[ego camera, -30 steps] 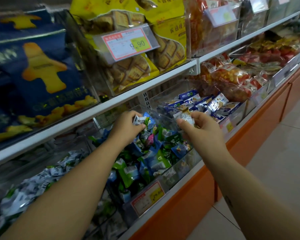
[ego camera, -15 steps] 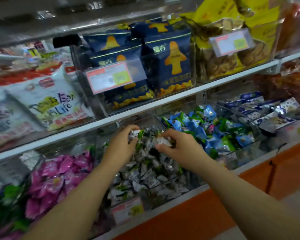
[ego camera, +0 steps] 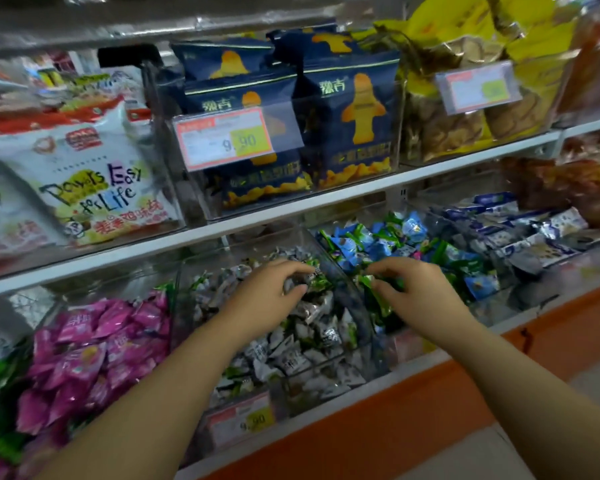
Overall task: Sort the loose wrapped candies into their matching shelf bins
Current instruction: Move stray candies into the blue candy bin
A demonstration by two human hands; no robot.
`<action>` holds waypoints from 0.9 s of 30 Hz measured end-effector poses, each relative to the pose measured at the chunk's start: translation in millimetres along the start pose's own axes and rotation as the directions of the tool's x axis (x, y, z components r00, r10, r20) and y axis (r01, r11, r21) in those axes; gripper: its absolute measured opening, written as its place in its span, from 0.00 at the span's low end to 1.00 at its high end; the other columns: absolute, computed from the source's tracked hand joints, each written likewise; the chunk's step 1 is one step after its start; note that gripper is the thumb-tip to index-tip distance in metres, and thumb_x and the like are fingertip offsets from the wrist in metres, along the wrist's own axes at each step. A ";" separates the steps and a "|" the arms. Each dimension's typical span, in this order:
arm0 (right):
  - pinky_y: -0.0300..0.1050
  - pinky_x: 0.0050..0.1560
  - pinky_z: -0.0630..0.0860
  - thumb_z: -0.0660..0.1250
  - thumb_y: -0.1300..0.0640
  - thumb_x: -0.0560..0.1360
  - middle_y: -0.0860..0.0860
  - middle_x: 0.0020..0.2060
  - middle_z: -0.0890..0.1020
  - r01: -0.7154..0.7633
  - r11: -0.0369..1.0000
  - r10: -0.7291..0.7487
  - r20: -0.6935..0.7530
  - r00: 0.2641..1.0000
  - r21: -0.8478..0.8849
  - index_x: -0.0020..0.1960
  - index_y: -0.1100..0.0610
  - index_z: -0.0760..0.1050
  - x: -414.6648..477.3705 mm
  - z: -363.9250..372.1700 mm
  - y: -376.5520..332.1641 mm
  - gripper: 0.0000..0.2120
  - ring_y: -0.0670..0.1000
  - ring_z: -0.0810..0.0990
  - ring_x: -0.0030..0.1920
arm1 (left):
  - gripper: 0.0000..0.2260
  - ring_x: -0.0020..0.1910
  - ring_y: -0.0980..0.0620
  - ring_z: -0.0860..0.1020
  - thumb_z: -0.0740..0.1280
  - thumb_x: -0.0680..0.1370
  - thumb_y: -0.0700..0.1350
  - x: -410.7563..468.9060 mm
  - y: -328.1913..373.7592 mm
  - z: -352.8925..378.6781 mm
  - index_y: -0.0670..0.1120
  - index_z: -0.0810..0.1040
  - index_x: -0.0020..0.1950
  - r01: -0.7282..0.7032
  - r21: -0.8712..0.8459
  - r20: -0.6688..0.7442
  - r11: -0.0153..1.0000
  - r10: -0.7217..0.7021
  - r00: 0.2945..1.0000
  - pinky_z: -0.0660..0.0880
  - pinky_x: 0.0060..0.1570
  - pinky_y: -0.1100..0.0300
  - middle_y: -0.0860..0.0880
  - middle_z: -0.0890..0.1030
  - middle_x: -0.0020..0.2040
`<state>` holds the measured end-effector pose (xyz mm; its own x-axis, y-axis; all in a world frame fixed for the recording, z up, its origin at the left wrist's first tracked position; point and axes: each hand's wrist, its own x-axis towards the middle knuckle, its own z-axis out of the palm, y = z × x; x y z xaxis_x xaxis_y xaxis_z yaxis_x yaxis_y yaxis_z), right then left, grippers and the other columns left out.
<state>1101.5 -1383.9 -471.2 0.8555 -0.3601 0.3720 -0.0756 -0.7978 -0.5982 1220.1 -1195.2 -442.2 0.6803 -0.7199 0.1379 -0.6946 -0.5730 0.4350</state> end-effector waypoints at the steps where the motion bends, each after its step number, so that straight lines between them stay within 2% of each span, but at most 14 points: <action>1: 0.40 0.49 0.74 0.65 0.57 0.78 0.49 0.57 0.81 -0.045 0.999 0.045 -0.011 0.999 0.024 0.59 0.54 0.78 -2.0 -9.0 11.1 0.11 0.45 0.80 0.48 | 0.14 0.60 0.55 0.72 0.60 0.81 0.49 5.9 7.5 6.8 0.58 0.71 0.66 -0.015 -0.009 0.013 1.000 0.015 1.000 0.67 0.53 0.63 0.56 0.70 0.68; 2: 0.42 0.52 0.75 0.65 0.58 0.78 0.50 0.56 0.81 -0.081 0.996 0.082 -0.018 0.996 0.034 0.59 0.54 0.78 -3.7 -18.0 22.6 0.11 0.49 0.80 0.52 | 0.13 0.60 0.55 0.72 0.60 0.81 0.49 12.2 14.8 14.1 0.57 0.71 0.66 -0.031 -0.010 0.025 0.999 0.031 0.999 0.67 0.53 0.63 0.57 0.70 0.67; 4: 0.47 0.51 0.77 0.65 0.58 0.78 0.50 0.55 0.81 -0.104 0.994 0.105 0.020 0.994 -0.015 0.58 0.53 0.78 -5.9 -34.5 49.0 0.10 0.52 0.80 0.50 | 0.13 0.62 0.55 0.71 0.60 0.81 0.49 24.9 29.6 28.3 0.56 0.72 0.66 -0.076 0.014 0.021 0.997 0.075 0.997 0.68 0.55 0.62 0.57 0.71 0.66; 6: 0.50 0.52 0.77 0.63 0.57 0.79 0.47 0.54 0.81 -0.095 0.993 0.105 0.173 0.979 -0.064 0.57 0.51 0.78 -9.6 -45.0 71.5 0.09 0.50 0.80 0.50 | 0.12 0.62 0.55 0.71 0.60 0.81 0.48 36.5 43.4 42.4 0.55 0.74 0.64 -0.103 0.010 -0.004 0.995 0.103 0.995 0.68 0.57 0.61 0.56 0.71 0.65; 8: 0.51 0.59 0.74 0.61 0.56 0.80 0.46 0.57 0.80 -0.074 0.991 0.107 0.319 0.942 -0.115 0.59 0.49 0.78 -12.9 -45.8 91.4 0.11 0.47 0.79 0.54 | 0.12 0.63 0.54 0.71 0.60 0.81 0.47 46.6 53.8 55.4 0.55 0.74 0.64 -0.108 0.000 -0.018 0.994 0.108 0.994 0.68 0.60 0.59 0.55 0.71 0.66; 9: 0.54 0.64 0.70 0.60 0.55 0.80 0.45 0.58 0.80 -0.054 0.984 0.111 0.345 0.932 -0.172 0.61 0.47 0.77 -13.3 -44.5 99.7 0.12 0.47 0.78 0.55 | 0.12 0.64 0.54 0.70 0.60 0.81 0.47 50.9 57.4 61.3 0.55 0.74 0.64 -0.107 0.012 -0.021 0.994 0.108 0.994 0.67 0.64 0.56 0.54 0.71 0.67; 11: 0.58 0.72 0.55 0.56 0.53 0.82 0.43 0.59 0.78 -0.047 0.963 0.132 0.315 0.940 -0.264 0.64 0.45 0.73 -10.7 -42.9 111.4 0.14 0.47 0.76 0.58 | 0.11 0.67 0.54 0.68 0.60 0.81 0.49 57.4 60.6 71.3 0.56 0.74 0.63 -0.112 0.067 -0.022 0.991 0.114 0.993 0.58 0.72 0.48 0.55 0.71 0.68; 13: 0.59 0.73 0.46 0.55 0.52 0.82 0.43 0.59 0.78 -0.094 0.962 0.165 0.274 0.947 -0.255 0.67 0.44 0.69 -3.6 -44.0 117.3 0.15 0.47 0.73 0.62 | 0.11 0.68 0.55 0.67 0.60 0.81 0.50 60.9 60.9 77.5 0.57 0.74 0.62 -0.109 0.120 -0.032 0.987 0.113 0.993 0.47 0.74 0.46 0.57 0.71 0.68; 15: 0.59 0.74 0.45 0.57 0.51 0.81 0.45 0.62 0.77 -0.117 0.964 0.181 0.271 0.946 -0.237 0.69 0.44 0.67 5.0 -44.4 119.7 0.17 0.49 0.72 0.65 | 0.11 0.69 0.55 0.66 0.60 0.81 0.50 62.1 60.1 79.9 0.58 0.74 0.62 -0.099 0.104 -0.057 0.990 0.105 0.993 0.43 0.74 0.47 0.57 0.71 0.67; 18: 0.59 0.74 0.44 0.57 0.53 0.81 0.47 0.67 0.73 -0.107 0.965 0.176 0.289 0.941 -0.239 0.70 0.45 0.66 14.8 -42.7 119.4 0.18 0.51 0.70 0.67 | 0.10 0.69 0.55 0.66 0.60 0.81 0.51 61.9 59.5 81.5 0.59 0.75 0.61 -0.094 0.078 -0.071 0.992 0.100 0.992 0.42 0.74 0.46 0.57 0.72 0.67; 21: 0.56 0.69 0.51 0.58 0.53 0.81 0.45 0.67 0.73 -0.081 0.962 0.143 0.225 0.964 -0.262 0.66 0.44 0.72 20.7 -44.1 116.7 0.15 0.51 0.68 0.68 | 0.10 0.70 0.55 0.65 0.60 0.81 0.50 61.4 61.0 82.4 0.59 0.75 0.61 -0.087 0.078 -0.065 0.993 0.092 0.994 0.43 0.74 0.45 0.57 0.72 0.67; 23: 0.52 0.62 0.63 0.59 0.51 0.80 0.46 0.55 0.81 -0.033 0.955 0.101 0.219 0.971 -0.296 0.57 0.44 0.77 22.2 -45.3 113.3 0.10 0.51 0.75 0.59 | 0.10 0.70 0.55 0.64 0.60 0.81 0.50 60.3 62.2 82.6 0.59 0.75 0.61 -0.087 0.075 -0.073 0.993 0.092 0.993 0.44 0.74 0.44 0.58 0.72 0.67; 25: 0.51 0.54 0.74 0.61 0.48 0.78 0.47 0.46 0.83 0.005 0.940 0.107 0.308 0.946 -0.341 0.51 0.47 0.79 21.9 -43.5 107.9 0.08 0.52 0.80 0.49 | 0.11 0.69 0.55 0.65 0.60 0.81 0.49 59.1 62.9 83.6 0.58 0.75 0.61 -0.094 0.056 -0.098 0.994 0.099 0.990 0.42 0.74 0.46 0.58 0.73 0.66; 27: 0.52 0.50 0.78 0.61 0.47 0.77 0.50 0.45 0.83 0.035 0.911 0.142 0.393 0.909 -0.412 0.49 0.53 0.80 23.7 -39.5 101.9 0.12 0.53 0.80 0.45 | 0.11 0.68 0.55 0.65 0.61 0.81 0.49 57.6 62.4 84.7 0.58 0.75 0.61 -0.109 0.042 -0.133 0.993 0.114 0.985 0.42 0.74 0.48 0.57 0.74 0.65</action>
<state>1093.8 -1492.8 -495.3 0.9677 -0.2508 -0.0256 -0.2495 -0.9383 -0.2393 1196.1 -1305.7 -482.5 0.6220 -0.7219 0.3033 -0.7737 -0.5072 0.3796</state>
